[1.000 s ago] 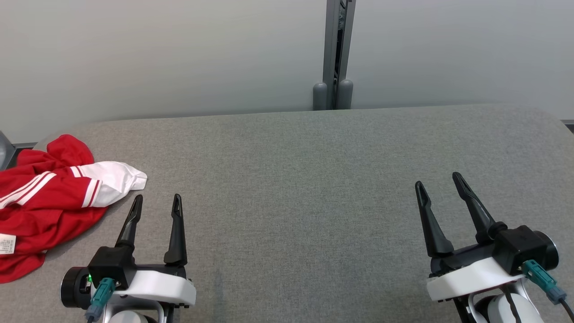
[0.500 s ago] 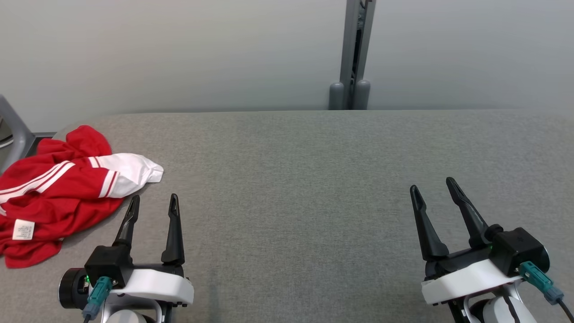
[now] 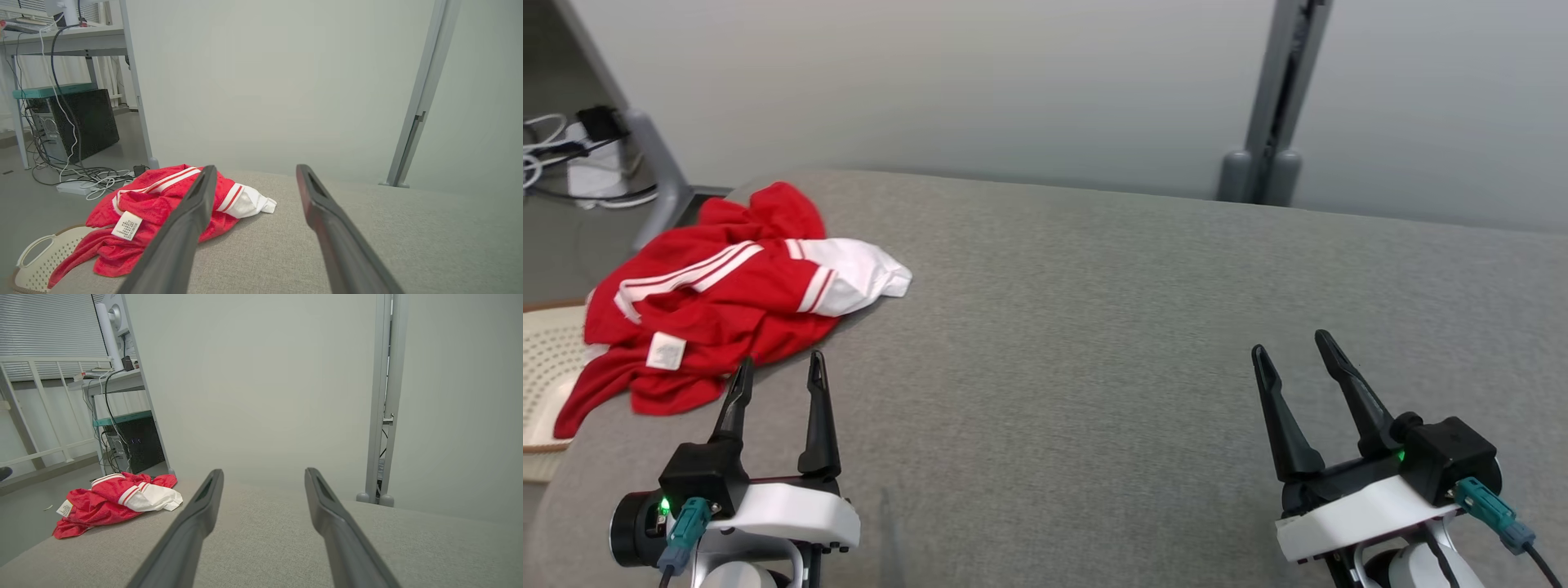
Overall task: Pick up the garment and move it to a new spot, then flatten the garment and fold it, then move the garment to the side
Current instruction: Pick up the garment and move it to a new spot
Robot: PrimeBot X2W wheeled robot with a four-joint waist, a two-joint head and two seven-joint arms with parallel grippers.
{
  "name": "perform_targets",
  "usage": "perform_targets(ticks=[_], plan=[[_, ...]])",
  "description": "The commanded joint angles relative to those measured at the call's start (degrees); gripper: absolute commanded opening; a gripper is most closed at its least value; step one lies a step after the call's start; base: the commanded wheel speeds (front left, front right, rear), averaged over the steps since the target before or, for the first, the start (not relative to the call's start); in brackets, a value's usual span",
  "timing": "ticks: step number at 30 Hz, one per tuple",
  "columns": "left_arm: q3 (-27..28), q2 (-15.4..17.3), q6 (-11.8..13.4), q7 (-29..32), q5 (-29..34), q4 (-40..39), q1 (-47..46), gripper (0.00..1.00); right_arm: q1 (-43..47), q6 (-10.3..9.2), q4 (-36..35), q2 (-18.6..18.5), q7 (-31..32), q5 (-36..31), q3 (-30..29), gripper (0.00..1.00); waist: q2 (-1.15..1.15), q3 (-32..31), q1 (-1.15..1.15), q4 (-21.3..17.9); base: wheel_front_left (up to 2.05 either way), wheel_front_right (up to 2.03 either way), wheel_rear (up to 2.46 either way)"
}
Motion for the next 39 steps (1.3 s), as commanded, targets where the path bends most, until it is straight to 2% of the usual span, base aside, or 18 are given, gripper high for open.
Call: perform_targets(ticks=[1,11,20,31,39], plan=[[0.1,0.35,0.22,0.0,-0.13,-0.24,-0.25,1.0,-0.43,0.1,0.14,-0.46,-0.39,0.2,0.06,1.0,0.0,0.19,0.0,2.28,0.0,0.0,0.0],[-0.07,0.71,0.68,1.05,-0.84,-0.6,0.21,1.0,-0.47,0.1,1.04,-0.46,-0.74,2.62,1.39,1.0,0.0,0.05,0.0,9.09,0.0,0.0,0.0],[0.25,1.44,1.18,2.04,-1.33,-1.57,0.8,1.0,-0.47,0.1,1.62,0.01,-1.3,3.87,1.1,1.0,0.0,-0.28,0.0,12.52,0.0,0.0,0.0],[0.2,1.66,1.73,2.93,-2.14,-2.53,0.95,1.0,-1.07,0.1,2.02,0.34,-1.61,4.43,1.09,1.0,0.0,-0.29,0.0,13.31,0.0,0.0,0.0],[1.06,3.3,0.02,6.21,-4.26,-2.94,-3.16,1.0,-2.07,0.11,1.64,0.04,-1.62,4.02,1.15,1.0,0.0,1.26,0.0,11.73,0.0,0.0,0.0]])
